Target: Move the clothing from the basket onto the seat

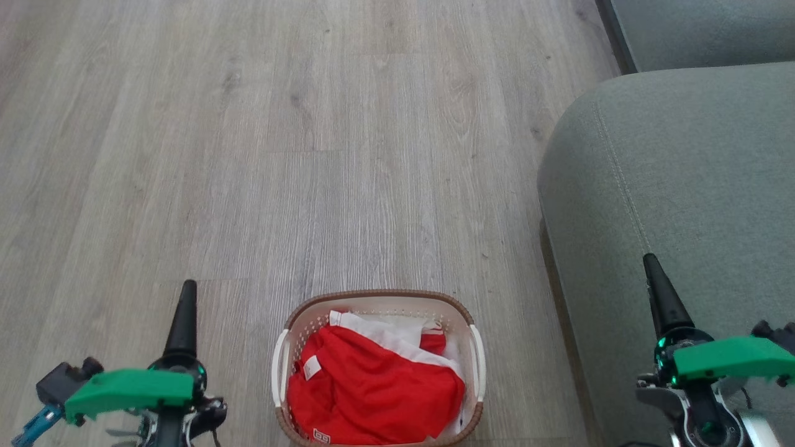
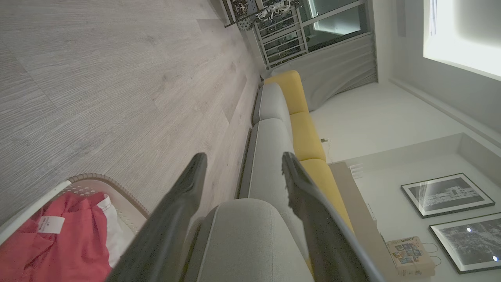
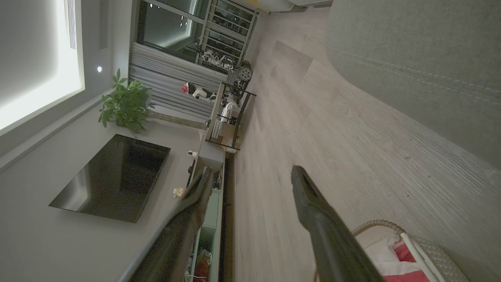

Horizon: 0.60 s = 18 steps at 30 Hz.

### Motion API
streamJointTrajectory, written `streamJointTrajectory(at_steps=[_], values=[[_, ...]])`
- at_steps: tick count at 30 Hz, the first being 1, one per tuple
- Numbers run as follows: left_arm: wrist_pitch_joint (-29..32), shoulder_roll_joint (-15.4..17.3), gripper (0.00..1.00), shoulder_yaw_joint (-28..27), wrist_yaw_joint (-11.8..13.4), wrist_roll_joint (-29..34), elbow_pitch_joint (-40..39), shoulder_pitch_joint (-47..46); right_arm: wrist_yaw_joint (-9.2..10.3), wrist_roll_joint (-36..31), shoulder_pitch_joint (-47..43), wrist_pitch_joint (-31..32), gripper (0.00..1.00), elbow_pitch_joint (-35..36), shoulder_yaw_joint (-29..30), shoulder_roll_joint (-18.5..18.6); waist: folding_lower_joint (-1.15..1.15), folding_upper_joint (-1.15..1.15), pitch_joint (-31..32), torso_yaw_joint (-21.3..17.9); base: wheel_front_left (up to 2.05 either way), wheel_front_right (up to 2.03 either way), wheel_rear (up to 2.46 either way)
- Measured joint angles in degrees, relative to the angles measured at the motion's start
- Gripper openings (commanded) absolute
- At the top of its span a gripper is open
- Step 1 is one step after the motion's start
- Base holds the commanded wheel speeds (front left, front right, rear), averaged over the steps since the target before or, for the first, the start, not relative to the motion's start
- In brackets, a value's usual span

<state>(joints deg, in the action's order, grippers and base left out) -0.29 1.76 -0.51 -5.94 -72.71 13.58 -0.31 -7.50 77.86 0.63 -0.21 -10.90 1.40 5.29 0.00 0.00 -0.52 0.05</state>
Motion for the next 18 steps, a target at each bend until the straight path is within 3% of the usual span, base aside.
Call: streamJointTrajectory(at_steps=[18], values=[[-2.9, 0.0, 1.00, 3.4, 3.5, 21.0, -1.1, -0.6, 0.00, -20.7, 0.0, -3.0, 1.00, 0.7, -2.4, 2.4, 0.00, 0.00, 0.1, 0.1, 0.00, 0.00, 0.00]])
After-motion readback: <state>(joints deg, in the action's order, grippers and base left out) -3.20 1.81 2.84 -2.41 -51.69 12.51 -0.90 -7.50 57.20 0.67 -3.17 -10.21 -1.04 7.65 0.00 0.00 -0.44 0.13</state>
